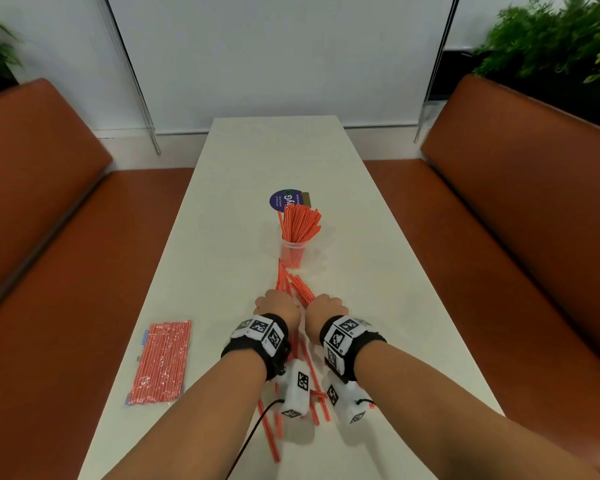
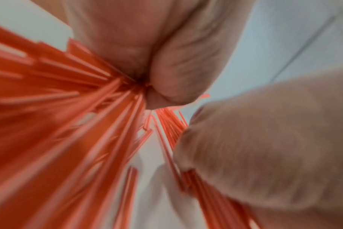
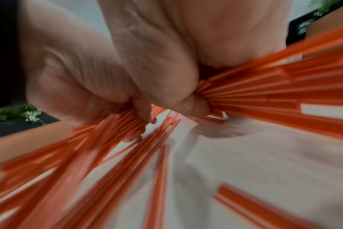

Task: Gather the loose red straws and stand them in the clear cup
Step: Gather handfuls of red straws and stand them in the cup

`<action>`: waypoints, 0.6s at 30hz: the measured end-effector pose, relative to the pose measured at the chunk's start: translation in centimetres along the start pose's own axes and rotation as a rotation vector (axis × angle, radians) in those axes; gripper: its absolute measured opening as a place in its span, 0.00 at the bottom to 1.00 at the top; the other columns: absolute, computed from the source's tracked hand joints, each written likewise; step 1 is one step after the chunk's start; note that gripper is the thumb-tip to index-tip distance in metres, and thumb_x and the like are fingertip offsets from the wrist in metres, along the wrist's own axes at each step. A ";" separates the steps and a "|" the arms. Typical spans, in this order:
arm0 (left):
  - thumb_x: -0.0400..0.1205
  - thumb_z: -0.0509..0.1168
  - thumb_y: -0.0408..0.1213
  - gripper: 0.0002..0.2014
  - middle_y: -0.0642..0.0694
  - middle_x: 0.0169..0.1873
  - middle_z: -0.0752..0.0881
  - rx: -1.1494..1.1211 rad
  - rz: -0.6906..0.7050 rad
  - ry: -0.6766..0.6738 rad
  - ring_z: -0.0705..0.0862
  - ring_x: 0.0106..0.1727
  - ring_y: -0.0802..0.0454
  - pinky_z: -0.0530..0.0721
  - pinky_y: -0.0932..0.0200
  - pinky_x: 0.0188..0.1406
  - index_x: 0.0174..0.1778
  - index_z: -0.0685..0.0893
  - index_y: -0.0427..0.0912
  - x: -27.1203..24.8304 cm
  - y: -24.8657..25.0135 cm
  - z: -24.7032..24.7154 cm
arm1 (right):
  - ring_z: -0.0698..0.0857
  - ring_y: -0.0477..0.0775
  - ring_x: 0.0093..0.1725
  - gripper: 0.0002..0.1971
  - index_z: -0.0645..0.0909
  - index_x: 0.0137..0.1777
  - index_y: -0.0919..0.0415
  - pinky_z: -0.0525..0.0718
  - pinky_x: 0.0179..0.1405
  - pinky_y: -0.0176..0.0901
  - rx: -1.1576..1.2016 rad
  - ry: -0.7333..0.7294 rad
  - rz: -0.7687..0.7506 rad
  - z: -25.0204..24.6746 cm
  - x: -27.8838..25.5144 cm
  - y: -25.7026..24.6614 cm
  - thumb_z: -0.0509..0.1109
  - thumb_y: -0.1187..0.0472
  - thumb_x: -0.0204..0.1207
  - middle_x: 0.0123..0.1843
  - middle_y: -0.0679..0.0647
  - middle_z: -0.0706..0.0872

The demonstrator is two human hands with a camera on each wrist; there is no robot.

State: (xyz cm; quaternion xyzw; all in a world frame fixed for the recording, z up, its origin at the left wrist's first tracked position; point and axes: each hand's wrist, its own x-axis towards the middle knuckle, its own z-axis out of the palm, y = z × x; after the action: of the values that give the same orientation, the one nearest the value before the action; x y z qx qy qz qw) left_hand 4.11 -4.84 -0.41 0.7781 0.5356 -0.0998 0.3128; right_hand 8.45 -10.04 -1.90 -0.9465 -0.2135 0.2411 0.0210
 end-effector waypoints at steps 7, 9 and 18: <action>0.83 0.57 0.25 0.10 0.31 0.48 0.86 -0.512 0.107 -0.050 0.83 0.50 0.38 0.83 0.44 0.59 0.50 0.83 0.28 2.1 -1.8 -1.6 | 0.83 0.61 0.57 0.19 0.64 0.70 0.73 0.74 0.45 0.43 0.213 -0.047 -0.188 -3.3 0.1 0.9 0.58 0.69 0.81 0.64 0.65 0.80; 0.81 0.57 0.23 0.09 0.39 0.35 0.79 -0.617 0.090 -0.068 0.80 0.41 0.43 0.85 0.45 0.46 0.36 0.76 0.36 2.3 -2.1 -1.6 | 0.78 0.58 0.48 0.15 0.66 0.67 0.72 0.74 0.41 0.44 0.294 -0.036 -0.265 -4.8 -0.2 1.0 0.57 0.69 0.82 0.54 0.62 0.79; 0.83 0.49 0.22 0.13 0.42 0.38 0.72 -1.095 0.036 -0.130 0.72 0.32 0.51 0.72 0.55 0.30 0.60 0.70 0.38 0.7 -2.6 -3.1 | 0.71 0.51 0.29 0.05 0.68 0.46 0.63 0.70 0.28 0.40 0.576 -0.306 -0.457 -10.6 1.0 1.4 0.54 0.71 0.82 0.32 0.55 0.67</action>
State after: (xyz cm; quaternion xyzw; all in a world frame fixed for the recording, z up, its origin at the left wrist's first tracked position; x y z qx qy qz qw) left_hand 1.51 -1.83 0.70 0.5032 0.4754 0.1509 0.7057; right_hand 14.75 -10.18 6.83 -0.7831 -0.3430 0.4183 0.3069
